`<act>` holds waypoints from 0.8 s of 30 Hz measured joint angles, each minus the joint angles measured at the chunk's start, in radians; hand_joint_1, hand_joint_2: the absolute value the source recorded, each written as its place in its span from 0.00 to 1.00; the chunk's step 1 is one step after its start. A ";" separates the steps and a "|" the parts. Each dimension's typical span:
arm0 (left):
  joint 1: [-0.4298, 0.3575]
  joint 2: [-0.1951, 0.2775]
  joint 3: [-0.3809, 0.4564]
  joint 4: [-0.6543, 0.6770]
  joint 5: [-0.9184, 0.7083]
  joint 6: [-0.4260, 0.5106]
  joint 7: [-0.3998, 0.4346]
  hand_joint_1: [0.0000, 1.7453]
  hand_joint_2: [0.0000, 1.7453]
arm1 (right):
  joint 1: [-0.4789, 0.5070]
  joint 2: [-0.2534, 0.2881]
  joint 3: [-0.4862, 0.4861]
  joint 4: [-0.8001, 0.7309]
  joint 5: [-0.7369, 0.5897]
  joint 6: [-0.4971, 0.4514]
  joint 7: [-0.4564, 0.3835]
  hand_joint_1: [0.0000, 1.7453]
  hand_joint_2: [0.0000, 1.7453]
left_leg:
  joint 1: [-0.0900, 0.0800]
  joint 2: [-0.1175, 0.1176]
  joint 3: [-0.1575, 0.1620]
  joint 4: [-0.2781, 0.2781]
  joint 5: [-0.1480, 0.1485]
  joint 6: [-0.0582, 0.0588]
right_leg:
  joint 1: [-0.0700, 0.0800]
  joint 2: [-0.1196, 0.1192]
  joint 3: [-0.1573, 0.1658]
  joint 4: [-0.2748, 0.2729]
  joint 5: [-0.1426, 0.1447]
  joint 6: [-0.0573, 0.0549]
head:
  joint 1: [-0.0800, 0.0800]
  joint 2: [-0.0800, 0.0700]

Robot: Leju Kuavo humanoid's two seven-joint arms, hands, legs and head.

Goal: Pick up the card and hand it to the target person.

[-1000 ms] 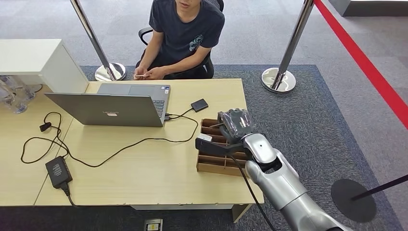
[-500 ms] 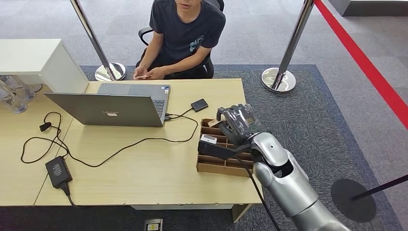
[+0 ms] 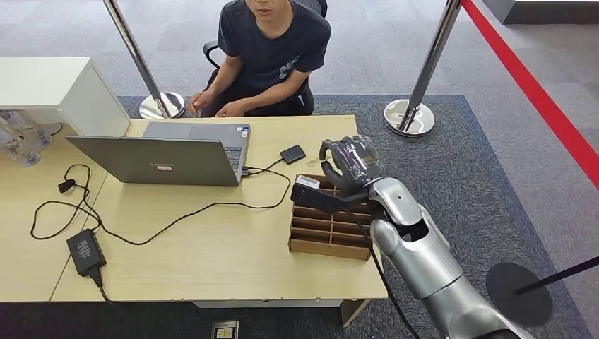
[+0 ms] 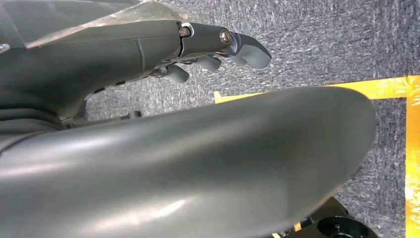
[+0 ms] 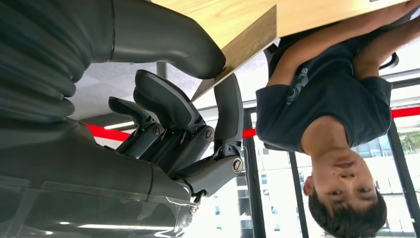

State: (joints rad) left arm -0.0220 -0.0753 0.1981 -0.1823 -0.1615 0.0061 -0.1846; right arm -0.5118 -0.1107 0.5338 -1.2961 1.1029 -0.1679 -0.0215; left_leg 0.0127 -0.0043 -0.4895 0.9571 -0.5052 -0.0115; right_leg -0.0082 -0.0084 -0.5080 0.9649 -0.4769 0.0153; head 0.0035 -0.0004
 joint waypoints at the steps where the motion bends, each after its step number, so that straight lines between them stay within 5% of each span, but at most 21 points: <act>1: -0.001 -0.001 0.000 0.000 0.000 0.000 0.000 0.00 0.00 | -0.012 0.009 -0.003 0.020 -0.001 -0.009 0.000 1.00 1.00 | 0.000 0.000 0.000 0.000 0.000 0.000 | 0.000 0.000 0.000 0.000 0.000 0.000 | 0.000 0.000; 24: -0.013 -0.002 0.001 0.000 -0.044 -0.006 0.017 0.00 0.00 | -0.218 0.184 -0.093 0.395 0.033 -0.202 -0.011 1.00 1.00 | 0.000 0.000 -0.001 0.000 0.001 -0.001 | 0.000 0.000 -0.001 0.001 0.000 -0.001 | 0.000 0.000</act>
State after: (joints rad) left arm -0.0347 -0.0776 0.1992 -0.1827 -0.2056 0.0000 -0.1677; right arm -0.7294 0.0736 0.4406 -0.9007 1.1362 -0.3704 -0.0329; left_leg 0.0129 -0.0044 -0.4902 0.9571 -0.5043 -0.0126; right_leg -0.0082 -0.0084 -0.5093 0.9656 -0.4766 0.0148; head 0.0034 -0.0004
